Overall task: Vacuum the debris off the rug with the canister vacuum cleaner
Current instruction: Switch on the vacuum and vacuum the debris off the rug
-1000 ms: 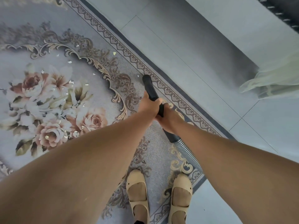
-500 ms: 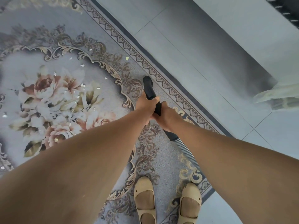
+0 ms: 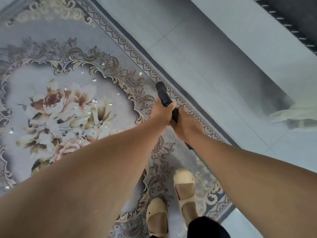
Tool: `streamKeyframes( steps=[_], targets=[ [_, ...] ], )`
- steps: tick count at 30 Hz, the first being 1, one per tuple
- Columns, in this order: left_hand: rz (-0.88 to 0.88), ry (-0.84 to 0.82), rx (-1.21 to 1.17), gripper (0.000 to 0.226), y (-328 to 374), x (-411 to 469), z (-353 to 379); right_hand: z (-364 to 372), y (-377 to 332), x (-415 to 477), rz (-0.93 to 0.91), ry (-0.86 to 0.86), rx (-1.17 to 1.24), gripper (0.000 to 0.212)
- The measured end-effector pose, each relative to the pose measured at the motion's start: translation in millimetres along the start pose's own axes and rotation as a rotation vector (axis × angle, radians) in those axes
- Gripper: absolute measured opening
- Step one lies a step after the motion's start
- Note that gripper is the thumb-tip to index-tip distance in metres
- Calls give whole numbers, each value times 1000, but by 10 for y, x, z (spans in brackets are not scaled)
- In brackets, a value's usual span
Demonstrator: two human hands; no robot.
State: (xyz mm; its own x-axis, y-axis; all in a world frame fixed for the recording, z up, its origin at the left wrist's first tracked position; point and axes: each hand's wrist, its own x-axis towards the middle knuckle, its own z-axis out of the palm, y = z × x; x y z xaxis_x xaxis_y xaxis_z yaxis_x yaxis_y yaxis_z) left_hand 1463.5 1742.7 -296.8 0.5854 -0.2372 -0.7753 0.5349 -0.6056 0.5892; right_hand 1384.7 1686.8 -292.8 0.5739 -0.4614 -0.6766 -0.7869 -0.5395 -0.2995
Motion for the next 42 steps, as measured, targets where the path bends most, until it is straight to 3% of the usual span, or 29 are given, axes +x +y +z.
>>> streamKeyframes(
  steps=[18,24,36,42],
  targets=[
    [17,209,-6,44,500,910,-628,-78,-924,1019,-100,-61,103,39],
    [6,163,-50,48,453,786,-433,-128,-697,836,-72,-19,96,36],
    [-45,-146,145,69,416,348,284,-121,55,329,192,106,272,26],
    [-17,-78,176,68,208,257,237,39,60,222,154,56,306,20]
  ],
)
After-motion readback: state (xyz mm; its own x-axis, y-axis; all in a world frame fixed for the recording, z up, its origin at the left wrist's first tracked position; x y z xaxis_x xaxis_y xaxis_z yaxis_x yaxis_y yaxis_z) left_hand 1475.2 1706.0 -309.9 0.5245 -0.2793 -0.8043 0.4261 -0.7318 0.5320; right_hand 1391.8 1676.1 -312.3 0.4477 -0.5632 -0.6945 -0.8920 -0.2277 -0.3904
